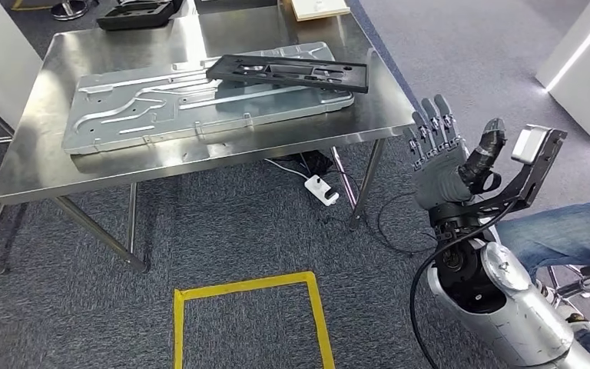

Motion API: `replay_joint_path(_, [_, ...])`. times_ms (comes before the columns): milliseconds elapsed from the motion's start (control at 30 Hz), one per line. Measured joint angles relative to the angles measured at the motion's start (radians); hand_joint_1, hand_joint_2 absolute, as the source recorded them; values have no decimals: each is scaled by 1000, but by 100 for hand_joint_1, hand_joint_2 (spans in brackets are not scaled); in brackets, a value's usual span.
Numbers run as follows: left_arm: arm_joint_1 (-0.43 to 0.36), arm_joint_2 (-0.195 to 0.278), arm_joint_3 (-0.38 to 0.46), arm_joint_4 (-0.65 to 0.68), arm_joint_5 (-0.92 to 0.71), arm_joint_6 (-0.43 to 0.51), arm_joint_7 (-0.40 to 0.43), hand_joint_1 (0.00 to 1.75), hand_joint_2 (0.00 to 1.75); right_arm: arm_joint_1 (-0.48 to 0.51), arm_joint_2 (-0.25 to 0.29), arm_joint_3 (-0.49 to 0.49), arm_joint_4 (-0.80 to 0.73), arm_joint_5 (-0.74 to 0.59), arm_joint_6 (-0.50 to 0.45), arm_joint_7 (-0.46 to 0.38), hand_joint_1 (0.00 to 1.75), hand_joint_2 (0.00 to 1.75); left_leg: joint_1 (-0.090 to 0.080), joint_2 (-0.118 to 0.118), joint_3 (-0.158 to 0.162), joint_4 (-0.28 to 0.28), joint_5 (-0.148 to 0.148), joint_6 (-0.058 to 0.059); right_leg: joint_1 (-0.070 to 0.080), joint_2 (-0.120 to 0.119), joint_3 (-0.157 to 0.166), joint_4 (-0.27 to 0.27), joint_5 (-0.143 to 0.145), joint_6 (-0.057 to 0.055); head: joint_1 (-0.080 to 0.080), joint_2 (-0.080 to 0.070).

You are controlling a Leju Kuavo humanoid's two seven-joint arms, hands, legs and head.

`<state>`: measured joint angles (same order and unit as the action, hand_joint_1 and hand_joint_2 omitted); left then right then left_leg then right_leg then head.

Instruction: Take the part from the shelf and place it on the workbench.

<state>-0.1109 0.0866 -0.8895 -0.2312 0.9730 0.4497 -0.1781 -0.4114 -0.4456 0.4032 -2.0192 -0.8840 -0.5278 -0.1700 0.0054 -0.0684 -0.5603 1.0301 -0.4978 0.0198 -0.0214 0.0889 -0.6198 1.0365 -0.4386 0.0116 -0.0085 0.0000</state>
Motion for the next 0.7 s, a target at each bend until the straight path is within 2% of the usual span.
replay_joint_path(33, [-2,-1,0,0,3,0,2,0,0,1,0,0,0,0,0,0,0,0,1,8,0,-6,4,3,-1,7,-3,-3,4,7,0,0])
replay_joint_path(67, [-3,-1,0,0,5,0,4,0,0,1,0,0,0,1,0,-1,0,0,2,15,2,-13,10,8,-1,3,-6,-2,2,13,1,0])
replay_joint_path(100, [-4,-2,0,0,8,-1,6,0,0,0,-1,0,1,1,0,-2,0,0,5,23,4,-20,17,13,1,-11,-12,10,-9,17,3,0])
replay_joint_path(133, [-4,-3,0,0,11,-1,8,0,0,-1,-1,0,1,1,0,-3,0,0,7,31,6,-28,24,19,3,-31,-26,42,-32,21,6,0])
replay_joint_path(200, [-1,-3,0,0,17,-2,12,0,0,-2,-2,0,3,0,1,-4,0,0,7,45,2,-29,29,25,2,-69,-75,160,-99,25,12,0])
replay_joint_path(233, [1,-3,0,0,20,-2,13,0,0,-1,-2,0,4,-2,2,-4,0,0,7,51,-2,-26,29,26,2,-76,-98,221,-124,28,13,0])
replay_joint_path(267, [1,-3,1,0,21,-3,14,0,0,0,-2,0,5,-5,4,-4,0,0,7,57,-6,-23,29,26,0,-79,-110,257,-134,31,13,0])
replay_joint_path(300, [1,-3,1,0,21,-3,14,0,0,1,-2,0,7,-12,6,-4,0,0,7,61,-10,-18,29,25,-2,-80,-104,255,-124,33,13,0])
replay_joint_path(333, [1,-3,1,0,22,-3,15,0,0,1,-2,0,8,-20,10,-4,0,0,8,64,-14,-13,29,25,-4,-82,-78,214,-100,35,13,0])
replay_joint_path(400, [-1,-4,1,0,21,-1,16,0,0,0,-2,0,9,-36,20,-4,0,0,7,68,-24,2,25,18,-6,-87,-5,84,-52,36,13,0])
replay_joint_path(433, [-2,-4,1,0,21,0,17,0,0,0,-2,0,9,-41,24,-4,0,0,5,68,-30,9,24,13,-5,-87,19,38,-40,33,13,0])
replay_joint_path(467, [-3,-5,1,0,20,1,19,0,0,0,-2,1,10,-43,28,-4,0,44,3,68,-35,14,25,6,-3,-87,28,16,-36,28,12,0])
replay_joint_path(567, [-1,-6,1,0,18,5,26,0,0,-1,-2,1,11,-48,35,-5,0,175,5,68,-44,15,32,-13,1,-86,19,11,-24,6,12,0])
replay_joint_path(600, [0,-7,1,0,17,6,28,0,0,-1,-2,1,11,-49,36,-5,0,175,7,68,-49,23,22,-18,0,-88,16,8,-18,-1,11,0])
replay_joint_path(633, [0,-7,1,0,16,8,31,0,0,-2,-2,2,11,-49,38,-5,0,175,9,68,-60,48,-2,-22,-1,-89,13,4,-11,-9,10,0])
replay_joint_path(700, [-2,-8,1,0,14,14,36,0,0,-2,-2,3,12,-51,40,-4,0,175,10,67,-96,152,-82,-28,-1,-91,-1,1,3,-18,7,0])
